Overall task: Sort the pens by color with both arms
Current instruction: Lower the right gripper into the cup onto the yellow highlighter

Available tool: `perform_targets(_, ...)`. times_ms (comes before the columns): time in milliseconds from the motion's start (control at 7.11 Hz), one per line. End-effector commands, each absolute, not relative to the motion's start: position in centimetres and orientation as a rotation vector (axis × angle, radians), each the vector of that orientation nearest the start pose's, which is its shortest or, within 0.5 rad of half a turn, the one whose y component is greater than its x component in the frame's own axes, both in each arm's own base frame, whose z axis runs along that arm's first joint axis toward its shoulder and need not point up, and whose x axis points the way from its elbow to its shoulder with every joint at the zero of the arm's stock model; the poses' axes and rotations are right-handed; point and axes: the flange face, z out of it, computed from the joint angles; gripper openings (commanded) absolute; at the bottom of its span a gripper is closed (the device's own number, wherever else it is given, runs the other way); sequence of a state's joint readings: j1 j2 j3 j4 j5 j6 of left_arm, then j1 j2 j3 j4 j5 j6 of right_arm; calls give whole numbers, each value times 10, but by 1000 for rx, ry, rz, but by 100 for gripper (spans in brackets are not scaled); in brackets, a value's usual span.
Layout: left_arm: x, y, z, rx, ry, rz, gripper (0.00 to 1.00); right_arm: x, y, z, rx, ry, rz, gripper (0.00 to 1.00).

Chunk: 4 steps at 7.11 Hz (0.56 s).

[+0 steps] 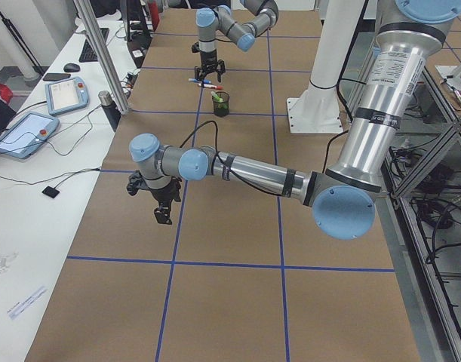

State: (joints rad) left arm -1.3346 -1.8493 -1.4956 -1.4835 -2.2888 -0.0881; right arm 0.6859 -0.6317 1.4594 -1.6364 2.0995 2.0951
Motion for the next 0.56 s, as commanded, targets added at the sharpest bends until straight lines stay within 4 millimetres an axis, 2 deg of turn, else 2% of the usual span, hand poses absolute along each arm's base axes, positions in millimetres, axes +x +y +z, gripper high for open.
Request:
perform_targets(0,75,-606,558,-6,726,182,100,-532,-523,110,-471,-825,897,91)
perform_targets(281,75,-606,558,-6,726,183,100,-560,-495,126,-481,-798,822,89)
perform_targets(422,75,-605,560,-9,726,182,100,-562,-488,122,-484,-806,797,82)
